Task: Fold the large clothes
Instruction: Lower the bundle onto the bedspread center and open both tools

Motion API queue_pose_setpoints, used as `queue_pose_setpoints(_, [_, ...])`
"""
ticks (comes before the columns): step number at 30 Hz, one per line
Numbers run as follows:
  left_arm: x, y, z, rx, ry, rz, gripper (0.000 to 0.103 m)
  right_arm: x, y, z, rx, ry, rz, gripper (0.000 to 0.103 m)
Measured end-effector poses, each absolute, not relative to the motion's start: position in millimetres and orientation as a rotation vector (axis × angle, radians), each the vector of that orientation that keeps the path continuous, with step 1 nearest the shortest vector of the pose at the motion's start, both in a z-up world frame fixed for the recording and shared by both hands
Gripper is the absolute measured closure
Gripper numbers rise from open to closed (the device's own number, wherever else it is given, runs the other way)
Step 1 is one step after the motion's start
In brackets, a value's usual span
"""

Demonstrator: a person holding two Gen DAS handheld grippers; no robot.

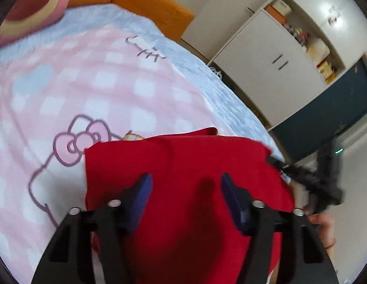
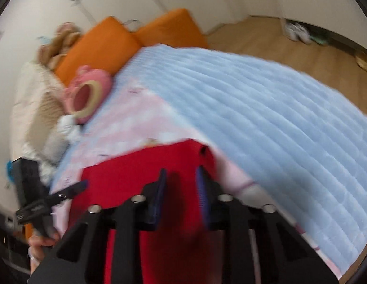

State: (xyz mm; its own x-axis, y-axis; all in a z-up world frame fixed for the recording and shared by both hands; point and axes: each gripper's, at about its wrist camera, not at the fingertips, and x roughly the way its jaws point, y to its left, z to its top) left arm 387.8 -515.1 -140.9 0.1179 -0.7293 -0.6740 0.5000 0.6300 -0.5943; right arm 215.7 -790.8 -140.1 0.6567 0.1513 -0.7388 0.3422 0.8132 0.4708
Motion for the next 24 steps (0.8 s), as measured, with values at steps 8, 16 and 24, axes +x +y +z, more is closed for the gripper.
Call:
queue_pose_setpoints(8, [362.1,-494.8,-98.2,-0.178,1.080,-0.943,0.022,193.3,-779.4,-117.7,0.589,0.791,-0.049,0.072])
queue_pose_setpoints(16, [288.6,-471.6,-78.0,-0.203,1.006,-1.041,0.010,130.9,-714.9,-64.8,0.413,0.763,0.059,0.067])
queue_pose_setpoints(24, [291.3,-466.3,-132.2,-0.245,1.055,-1.011,0.018,144.2,-755.0,-144.6,0.476,0.910,-0.134,0.032])
